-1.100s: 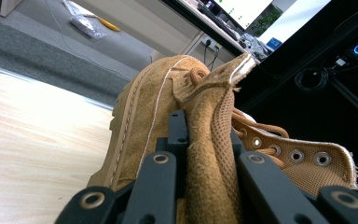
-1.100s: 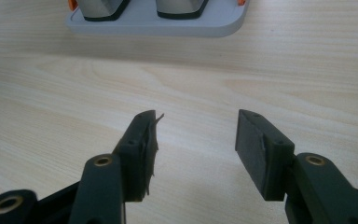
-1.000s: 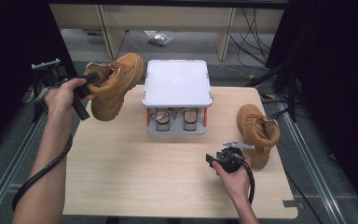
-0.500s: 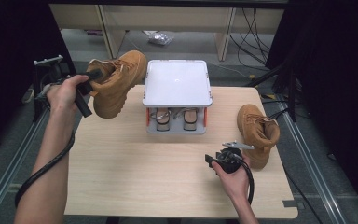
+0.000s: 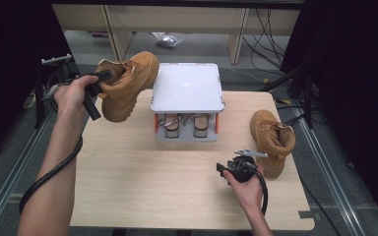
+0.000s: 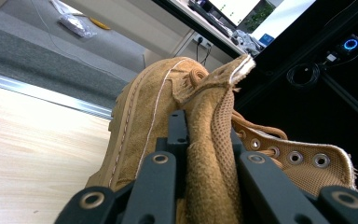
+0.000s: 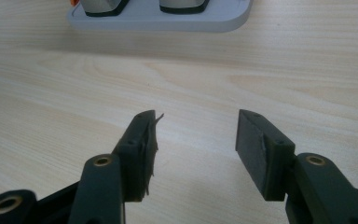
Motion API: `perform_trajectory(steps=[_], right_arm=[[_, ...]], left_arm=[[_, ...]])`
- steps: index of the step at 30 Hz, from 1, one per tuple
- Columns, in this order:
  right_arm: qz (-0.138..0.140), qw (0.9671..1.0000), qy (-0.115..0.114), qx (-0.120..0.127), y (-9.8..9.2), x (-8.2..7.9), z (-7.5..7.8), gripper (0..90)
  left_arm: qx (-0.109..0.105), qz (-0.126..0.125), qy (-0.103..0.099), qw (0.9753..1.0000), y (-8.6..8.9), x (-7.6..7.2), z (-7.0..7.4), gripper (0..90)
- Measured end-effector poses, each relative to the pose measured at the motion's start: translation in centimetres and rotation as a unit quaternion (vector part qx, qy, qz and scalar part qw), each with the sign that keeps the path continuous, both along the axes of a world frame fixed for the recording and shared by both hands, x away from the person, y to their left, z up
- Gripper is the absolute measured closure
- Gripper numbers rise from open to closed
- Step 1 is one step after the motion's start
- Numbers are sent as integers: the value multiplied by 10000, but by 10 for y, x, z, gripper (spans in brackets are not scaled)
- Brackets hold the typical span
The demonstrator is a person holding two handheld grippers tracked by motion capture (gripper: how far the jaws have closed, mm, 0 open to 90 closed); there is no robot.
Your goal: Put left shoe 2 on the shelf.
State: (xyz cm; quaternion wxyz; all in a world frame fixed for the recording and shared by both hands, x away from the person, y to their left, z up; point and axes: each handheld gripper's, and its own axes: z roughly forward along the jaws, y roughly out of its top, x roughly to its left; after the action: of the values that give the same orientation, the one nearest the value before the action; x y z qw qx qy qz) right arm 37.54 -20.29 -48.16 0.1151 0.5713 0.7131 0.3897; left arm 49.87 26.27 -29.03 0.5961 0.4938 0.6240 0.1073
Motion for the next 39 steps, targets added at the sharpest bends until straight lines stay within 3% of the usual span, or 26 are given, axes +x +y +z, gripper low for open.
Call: perform_trajectory(steps=[1, 5, 6, 7, 9, 11, 13, 14, 16, 17, 20, 26, 27, 39], right_arm=[[-3, 10000, -22, 57, 1, 0, -1, 490], [-16, 10000, -42, 50, 0, 1, -1, 489], [-36, 10000, 64, 27, 1, 0, -1, 489], [69, 9998, -92, -152, -2, 1, -1, 489], [84, 9997, -106, -186, -1, 2, -2, 489], [77, 9998, -97, -170, -1, 2, -2, 489], [85, 9998, -97, -138, -2, 2, -2, 489], [-11, 10000, 47, -25, 0, 0, -1, 489], [-12, 10000, 58, 2, 1, 0, -1, 489], [86, 9998, -92, -150, -2, 2, -2, 489], [88, 9998, -89, -171, -1, 2, -3, 489], [89, 9999, -58, -126, -1, 2, -4, 489], [-23, 10000, 73, -48, 1, 1, -3, 489], [27, 10000, 18, -35, 0, 2, -5, 488]], left_arm=[[85, 1, -18, 10000, 0, 0, 0, 809], [-41, -12, -18, 10000, -5, 1, 2, 808], [-37, -24, -17, 10000, -6, 2, 2, 808], [-37, -45, -12, 10000, -7, 2, 3, 808], [49, -25, -19, 10000, -9, 3, 4, 808], [-16, -66, -29, 10000, -12, 5, 5, 808], [50, -66, -41, 10000, -14, 6, 5, 808], [31, -81, -37, 10000, -15, 6, 5, 808], [24, -87, -9, 10000, -17, 8, 4, 808], [16, -86, 0, 10000, -18, 9, 4, 808], [-27, -105, 31, 9999, -22, 11, 3, 807], [-52, -108, 54, 9999, -28, 14, 4, 806], [-14, -131, 57, 9999, -28, 14, 4, 806], [-33, -218, 89, 9997, -47, 22, 8, 803]])
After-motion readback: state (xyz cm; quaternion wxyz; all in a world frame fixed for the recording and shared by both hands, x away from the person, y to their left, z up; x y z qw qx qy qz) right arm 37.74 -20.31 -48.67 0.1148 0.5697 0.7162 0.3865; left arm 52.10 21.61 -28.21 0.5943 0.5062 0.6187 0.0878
